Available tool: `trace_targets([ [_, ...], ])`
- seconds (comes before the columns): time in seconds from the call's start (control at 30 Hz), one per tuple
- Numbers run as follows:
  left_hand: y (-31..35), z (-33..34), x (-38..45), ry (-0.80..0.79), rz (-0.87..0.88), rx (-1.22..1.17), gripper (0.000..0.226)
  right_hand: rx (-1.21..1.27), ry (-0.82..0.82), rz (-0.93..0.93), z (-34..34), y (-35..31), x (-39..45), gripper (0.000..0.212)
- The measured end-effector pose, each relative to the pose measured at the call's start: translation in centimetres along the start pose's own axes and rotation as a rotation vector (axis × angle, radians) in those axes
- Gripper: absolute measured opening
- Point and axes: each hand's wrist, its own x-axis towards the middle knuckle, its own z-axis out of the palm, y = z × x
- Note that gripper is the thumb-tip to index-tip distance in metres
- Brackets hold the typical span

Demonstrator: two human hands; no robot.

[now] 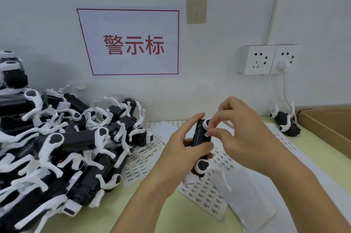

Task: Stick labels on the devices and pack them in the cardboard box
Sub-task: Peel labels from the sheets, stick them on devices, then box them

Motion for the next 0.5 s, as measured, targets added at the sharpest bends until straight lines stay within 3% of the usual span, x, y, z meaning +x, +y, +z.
trace_targets([
  [0.5,1.0,-0.2,-0.2,-0.042,-0.033,-0.129,0.064,-0.136,0.01,-0.041,-0.4,-1.1,-0.2,0.021],
])
